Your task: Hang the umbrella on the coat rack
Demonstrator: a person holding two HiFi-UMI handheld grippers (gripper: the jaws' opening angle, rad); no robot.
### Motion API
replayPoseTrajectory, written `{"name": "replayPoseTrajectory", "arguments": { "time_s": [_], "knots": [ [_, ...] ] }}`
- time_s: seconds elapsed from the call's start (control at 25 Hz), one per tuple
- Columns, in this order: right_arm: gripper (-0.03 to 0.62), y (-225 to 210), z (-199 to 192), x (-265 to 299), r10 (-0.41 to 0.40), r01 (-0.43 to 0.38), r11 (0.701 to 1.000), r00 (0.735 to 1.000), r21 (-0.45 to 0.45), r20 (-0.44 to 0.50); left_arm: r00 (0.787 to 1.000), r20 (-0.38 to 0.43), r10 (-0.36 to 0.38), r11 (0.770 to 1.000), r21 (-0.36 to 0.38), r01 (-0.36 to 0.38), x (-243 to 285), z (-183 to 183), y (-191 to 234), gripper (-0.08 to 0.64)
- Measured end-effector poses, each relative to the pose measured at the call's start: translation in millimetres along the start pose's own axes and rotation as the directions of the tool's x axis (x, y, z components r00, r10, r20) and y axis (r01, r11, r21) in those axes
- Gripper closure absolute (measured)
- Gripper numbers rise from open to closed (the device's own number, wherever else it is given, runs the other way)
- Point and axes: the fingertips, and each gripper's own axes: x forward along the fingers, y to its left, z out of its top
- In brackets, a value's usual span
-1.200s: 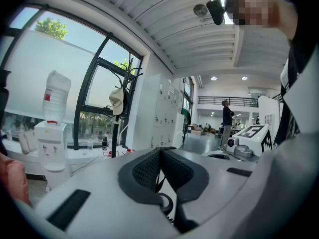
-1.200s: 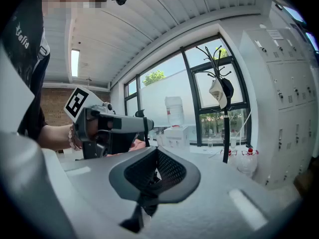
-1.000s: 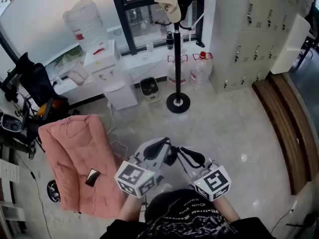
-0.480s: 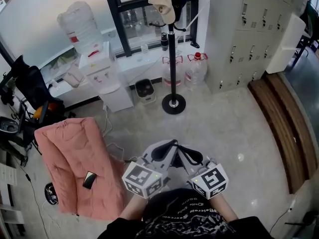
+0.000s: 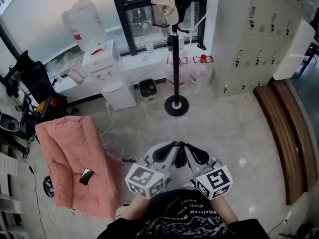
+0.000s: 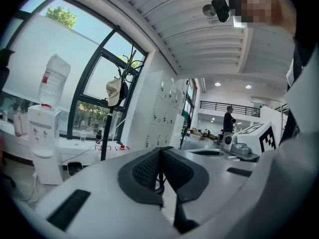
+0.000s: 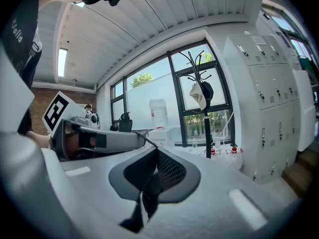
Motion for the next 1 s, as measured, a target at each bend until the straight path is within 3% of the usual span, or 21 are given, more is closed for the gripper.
{"name": "replayPoseTrajectory", "arguments": {
  "time_s": [0.36,0.6,1.0],
  "knots": [
    [0.584,-45,8,-2,-0.047,0.048,0.999,0.998,-0.003,0.037,0.999,0.023,0.045,0.999,-0.018,-0.045,32,-3,4,0.551],
    [0.584,-60,0,1,-0.077,0.077,0.997,0.997,0.02,0.012,1.0,-0.008,0.025,0.999,-0.028,-0.026,45,-13,8,0.551],
    [0.585,-100,24,53,-0.139,0.138,0.99,0.989,0.013,0.057,0.998,-0.004,-0.065,0.998,-0.004,0.065,94,16,49,0.551]
  ]
}}
